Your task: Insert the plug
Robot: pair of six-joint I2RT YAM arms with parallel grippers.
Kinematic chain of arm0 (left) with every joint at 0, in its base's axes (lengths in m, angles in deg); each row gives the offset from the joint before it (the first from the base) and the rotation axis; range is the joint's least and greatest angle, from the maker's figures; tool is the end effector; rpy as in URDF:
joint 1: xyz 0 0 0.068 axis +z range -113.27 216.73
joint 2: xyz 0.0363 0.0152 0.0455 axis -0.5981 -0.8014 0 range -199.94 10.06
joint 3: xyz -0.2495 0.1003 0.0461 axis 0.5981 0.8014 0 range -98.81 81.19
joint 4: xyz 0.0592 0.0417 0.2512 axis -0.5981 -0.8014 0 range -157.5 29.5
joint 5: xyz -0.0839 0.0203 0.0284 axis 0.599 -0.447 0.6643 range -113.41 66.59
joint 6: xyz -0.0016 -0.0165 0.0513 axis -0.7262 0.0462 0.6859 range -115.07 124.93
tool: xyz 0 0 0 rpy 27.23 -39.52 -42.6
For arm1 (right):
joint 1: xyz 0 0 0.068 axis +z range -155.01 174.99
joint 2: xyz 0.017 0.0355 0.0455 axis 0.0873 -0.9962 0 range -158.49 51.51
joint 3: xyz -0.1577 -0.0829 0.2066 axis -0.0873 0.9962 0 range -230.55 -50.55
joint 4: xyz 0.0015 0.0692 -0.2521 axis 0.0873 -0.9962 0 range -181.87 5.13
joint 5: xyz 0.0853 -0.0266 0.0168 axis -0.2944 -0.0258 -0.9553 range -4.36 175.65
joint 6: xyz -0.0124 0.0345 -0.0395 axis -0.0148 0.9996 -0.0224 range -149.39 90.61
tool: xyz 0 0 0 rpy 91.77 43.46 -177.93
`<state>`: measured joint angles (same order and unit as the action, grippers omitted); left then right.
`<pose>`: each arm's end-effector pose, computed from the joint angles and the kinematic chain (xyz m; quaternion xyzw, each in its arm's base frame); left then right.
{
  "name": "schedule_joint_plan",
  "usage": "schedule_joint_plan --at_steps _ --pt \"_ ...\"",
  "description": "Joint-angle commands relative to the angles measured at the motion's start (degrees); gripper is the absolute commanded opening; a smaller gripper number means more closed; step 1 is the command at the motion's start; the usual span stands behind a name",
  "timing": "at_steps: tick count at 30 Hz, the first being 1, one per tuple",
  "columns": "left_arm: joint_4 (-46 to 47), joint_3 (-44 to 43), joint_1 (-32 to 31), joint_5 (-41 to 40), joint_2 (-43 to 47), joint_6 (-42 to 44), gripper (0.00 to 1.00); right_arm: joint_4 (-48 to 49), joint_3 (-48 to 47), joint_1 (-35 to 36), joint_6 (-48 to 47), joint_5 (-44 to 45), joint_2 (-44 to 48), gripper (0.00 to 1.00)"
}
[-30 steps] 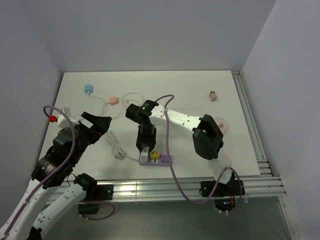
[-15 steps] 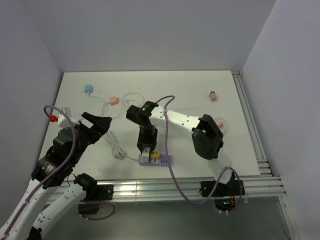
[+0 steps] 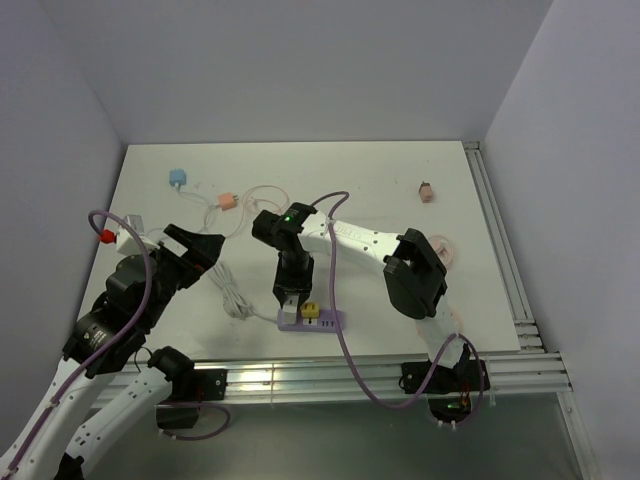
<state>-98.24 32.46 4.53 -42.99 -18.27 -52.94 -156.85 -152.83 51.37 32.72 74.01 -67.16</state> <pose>0.0900 -0.0427 0.3483 -0.2745 0.7517 -0.3163 0.5095 0.2165 0.3384 0.2248 -0.0482 -0.9936 -0.0640 0.0799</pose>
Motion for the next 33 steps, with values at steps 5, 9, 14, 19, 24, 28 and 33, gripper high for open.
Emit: schedule_joint_plan --at_steps 5,9,14,19,24,28,33 --pt "1.79 0.30 0.04 1.38 -0.05 1.18 0.99 -0.61 0.33 0.57 -0.05 1.27 -0.95 0.00" --pt "1.96 0.39 0.04 1.56 0.04 1.18 0.99 -1.67 -0.64 1.01 -0.67 1.71 -2.17 0.00" --pt "2.32 0.65 0.13 1.82 -0.05 1.18 0.99 -2.19 -1.61 1.36 -1.11 2.50 -3.49 0.00" --pt "1.96 0.39 0.13 1.73 0.04 1.35 0.99 -0.53 -0.47 2.06 -0.59 3.64 -4.90 0.00" --pt "1.88 0.30 0.04 1.99 -0.14 1.44 0.99 1.05 0.15 3.47 0.29 4.52 -7.36 0.00" --pt "1.70 0.30 0.04 1.91 -0.05 1.35 0.99 1.85 0.41 4.09 0.47 4.69 -9.20 0.00" --pt "1.44 0.21 0.04 1.82 0.04 1.44 0.99 4.21 4.27 4.35 0.82 4.17 -10.18 0.00"
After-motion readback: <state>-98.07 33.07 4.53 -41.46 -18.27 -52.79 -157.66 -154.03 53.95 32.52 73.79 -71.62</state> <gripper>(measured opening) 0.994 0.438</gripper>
